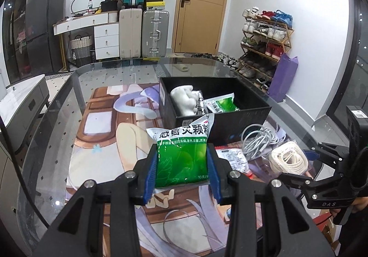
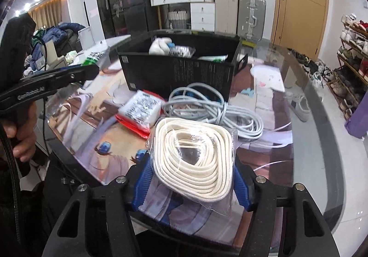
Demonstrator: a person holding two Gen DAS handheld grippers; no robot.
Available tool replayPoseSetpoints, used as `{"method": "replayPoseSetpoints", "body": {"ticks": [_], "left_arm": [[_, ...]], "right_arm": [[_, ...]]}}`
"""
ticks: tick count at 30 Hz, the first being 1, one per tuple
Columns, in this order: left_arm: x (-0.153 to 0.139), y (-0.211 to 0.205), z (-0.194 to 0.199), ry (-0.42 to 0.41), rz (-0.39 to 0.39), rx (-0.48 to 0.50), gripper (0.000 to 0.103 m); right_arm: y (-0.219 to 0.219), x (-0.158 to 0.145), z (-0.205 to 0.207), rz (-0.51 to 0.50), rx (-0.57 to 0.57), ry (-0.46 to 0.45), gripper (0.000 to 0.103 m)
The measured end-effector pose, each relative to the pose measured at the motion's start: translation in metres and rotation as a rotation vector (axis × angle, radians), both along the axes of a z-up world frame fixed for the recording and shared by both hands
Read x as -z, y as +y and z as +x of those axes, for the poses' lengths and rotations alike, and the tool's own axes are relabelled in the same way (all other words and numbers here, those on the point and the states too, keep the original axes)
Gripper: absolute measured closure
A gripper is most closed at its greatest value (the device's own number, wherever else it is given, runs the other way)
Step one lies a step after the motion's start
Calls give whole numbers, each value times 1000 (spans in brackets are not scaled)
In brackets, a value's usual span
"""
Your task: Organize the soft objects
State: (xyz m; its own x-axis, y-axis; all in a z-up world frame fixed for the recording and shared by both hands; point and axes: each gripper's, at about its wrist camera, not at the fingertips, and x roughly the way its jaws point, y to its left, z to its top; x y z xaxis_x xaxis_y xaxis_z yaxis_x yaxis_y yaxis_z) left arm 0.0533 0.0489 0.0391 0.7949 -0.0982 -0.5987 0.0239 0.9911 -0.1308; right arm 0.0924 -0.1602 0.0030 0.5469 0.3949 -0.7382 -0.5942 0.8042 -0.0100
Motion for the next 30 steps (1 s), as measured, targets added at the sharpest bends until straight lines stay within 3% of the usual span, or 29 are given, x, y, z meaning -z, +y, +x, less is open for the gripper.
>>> {"method": "replayPoseSetpoints", "body": {"ticks": [7, 16, 30], "left_arm": [[-14, -4, 9, -22, 9, 18, 65], [-27, -11, 34, -40, 29, 13, 65], [-32, -11, 84, -24, 36, 12, 65]], "right_arm": [[-3, -34, -4, 36, 17, -79, 40], [14, -66, 26, 50, 30, -140, 40], [54, -77, 85, -8, -9, -137, 40]]}}
